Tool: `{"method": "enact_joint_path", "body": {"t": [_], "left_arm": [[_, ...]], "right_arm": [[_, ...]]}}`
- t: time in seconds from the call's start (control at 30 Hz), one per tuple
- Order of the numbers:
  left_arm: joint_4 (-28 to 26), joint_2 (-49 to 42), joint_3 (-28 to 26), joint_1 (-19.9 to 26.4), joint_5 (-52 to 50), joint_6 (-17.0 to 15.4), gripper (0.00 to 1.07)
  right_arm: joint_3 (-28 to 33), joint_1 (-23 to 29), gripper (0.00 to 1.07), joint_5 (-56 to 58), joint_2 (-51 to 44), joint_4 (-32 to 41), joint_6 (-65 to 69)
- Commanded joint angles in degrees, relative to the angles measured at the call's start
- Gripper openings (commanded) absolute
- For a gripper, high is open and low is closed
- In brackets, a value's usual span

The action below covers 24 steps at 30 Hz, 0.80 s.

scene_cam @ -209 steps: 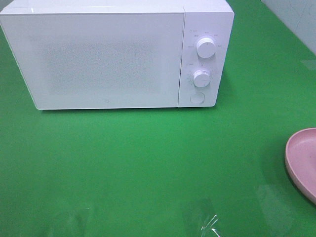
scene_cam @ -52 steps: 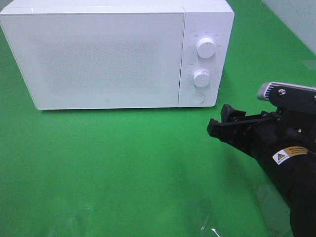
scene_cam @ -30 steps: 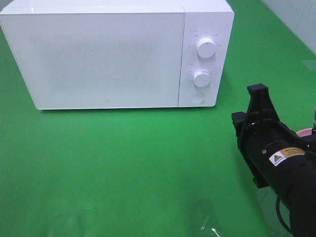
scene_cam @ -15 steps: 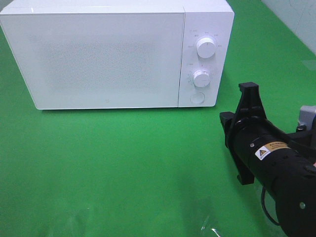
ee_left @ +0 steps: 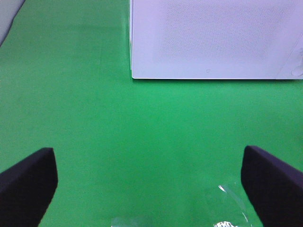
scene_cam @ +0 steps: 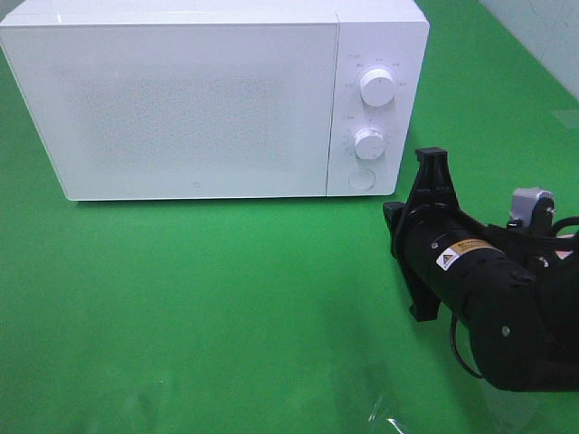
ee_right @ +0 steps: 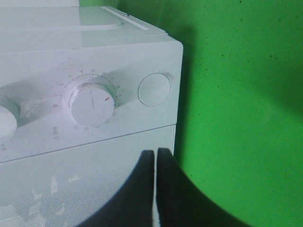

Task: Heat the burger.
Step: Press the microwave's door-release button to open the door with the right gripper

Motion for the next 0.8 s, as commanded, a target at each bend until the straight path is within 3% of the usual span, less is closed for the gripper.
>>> {"method": "enact_joint_path", "body": {"t": [0.03, 0.4, 0.8], "left_arm": [[-0.2, -0.9, 0.1, -0.2, 0.1, -0.1, 0.98], [-0.2, -0.9, 0.1, -0.2, 0.1, -0.1, 0.98], [-0.2, -0.9, 0.1, -0.2, 0.1, -0.1, 0.98]], "right_arm": [[-2.8, -2.4, 0.00, 2.3, 1.9, -3.0, 0.5], [-9.6, -7.6, 0.00, 7.7, 6.0, -7.0, -0.3], [-14.5, -9.2, 0.00, 7.2, 11.1, -8.4, 0.4]]}}
